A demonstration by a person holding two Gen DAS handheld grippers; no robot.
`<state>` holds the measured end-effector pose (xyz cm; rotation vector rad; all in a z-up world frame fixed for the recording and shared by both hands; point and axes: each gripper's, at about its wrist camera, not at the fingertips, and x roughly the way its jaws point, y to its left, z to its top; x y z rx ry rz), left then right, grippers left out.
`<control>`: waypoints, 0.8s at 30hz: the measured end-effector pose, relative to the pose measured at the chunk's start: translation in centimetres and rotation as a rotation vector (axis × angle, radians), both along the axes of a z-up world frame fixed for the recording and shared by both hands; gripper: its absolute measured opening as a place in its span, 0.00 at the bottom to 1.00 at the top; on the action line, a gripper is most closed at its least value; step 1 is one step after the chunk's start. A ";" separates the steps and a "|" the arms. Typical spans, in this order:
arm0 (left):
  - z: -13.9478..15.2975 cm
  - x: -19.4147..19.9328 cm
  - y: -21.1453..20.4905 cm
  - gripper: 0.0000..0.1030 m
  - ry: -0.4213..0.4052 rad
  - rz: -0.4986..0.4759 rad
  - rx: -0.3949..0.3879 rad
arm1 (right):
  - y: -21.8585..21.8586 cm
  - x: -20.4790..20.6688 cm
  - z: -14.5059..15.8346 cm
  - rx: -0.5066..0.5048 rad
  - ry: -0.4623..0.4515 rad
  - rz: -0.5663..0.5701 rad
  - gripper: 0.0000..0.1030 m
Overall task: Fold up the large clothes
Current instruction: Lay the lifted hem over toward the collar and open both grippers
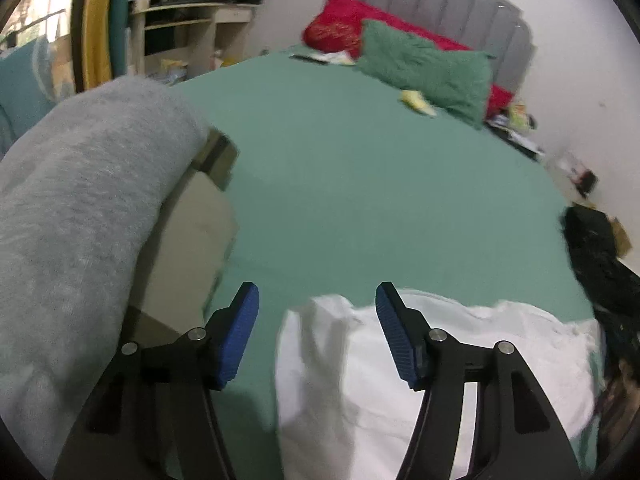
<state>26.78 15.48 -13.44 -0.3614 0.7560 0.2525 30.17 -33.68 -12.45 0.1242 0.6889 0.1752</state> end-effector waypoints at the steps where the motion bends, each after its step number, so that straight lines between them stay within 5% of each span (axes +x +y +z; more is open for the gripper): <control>1: 0.2 -0.3 -0.8 0.62 0.001 -0.039 0.001 | 0.2 -0.5 0.6 0.016 -0.014 0.023 0.84; 4: 0.0 -1.1 -5.1 0.62 0.055 -0.232 0.052 | 2.2 -2.4 1.6 0.067 -0.022 0.197 0.84; 10: -2.8 -2.3 -12.0 0.62 0.205 -0.514 0.152 | 10.0 -6.1 -1.4 -0.117 0.105 0.578 0.84; 18: -4.1 -0.4 -14.4 0.62 0.295 -0.551 0.293 | 12.0 -5.8 -4.0 -0.425 0.112 0.554 0.84; 24: -3.5 1.7 -13.8 0.62 0.276 -0.453 0.357 | 11.9 -1.7 -3.0 -0.342 0.108 0.479 0.84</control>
